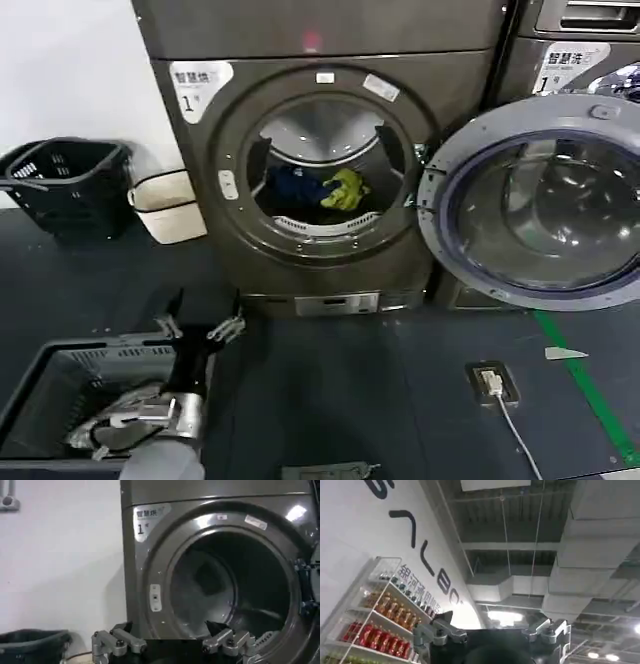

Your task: Grasp the clothes from the dryer.

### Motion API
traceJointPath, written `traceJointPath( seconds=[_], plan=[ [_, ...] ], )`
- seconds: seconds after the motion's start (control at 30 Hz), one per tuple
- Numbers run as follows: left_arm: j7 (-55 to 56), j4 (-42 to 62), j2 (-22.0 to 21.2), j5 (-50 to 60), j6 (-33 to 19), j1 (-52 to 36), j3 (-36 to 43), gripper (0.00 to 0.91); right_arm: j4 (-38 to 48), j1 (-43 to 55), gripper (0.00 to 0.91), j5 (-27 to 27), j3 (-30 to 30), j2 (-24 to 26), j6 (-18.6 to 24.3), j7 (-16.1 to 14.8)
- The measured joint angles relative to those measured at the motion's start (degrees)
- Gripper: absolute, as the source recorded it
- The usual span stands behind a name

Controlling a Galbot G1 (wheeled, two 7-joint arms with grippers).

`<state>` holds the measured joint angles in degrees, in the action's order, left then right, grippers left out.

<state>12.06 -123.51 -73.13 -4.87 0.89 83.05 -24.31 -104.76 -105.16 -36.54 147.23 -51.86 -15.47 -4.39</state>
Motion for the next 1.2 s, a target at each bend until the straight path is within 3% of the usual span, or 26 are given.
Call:
traceJointPath(
  seconds=[1.2],
  plan=[
    [-0.29,0.2,0.22,-0.21,0.59,-0.74,-0.57,0.907,0.02,1.51,0.907,-0.21,-0.94,-0.25,1.07,-1.16]
  ],
)
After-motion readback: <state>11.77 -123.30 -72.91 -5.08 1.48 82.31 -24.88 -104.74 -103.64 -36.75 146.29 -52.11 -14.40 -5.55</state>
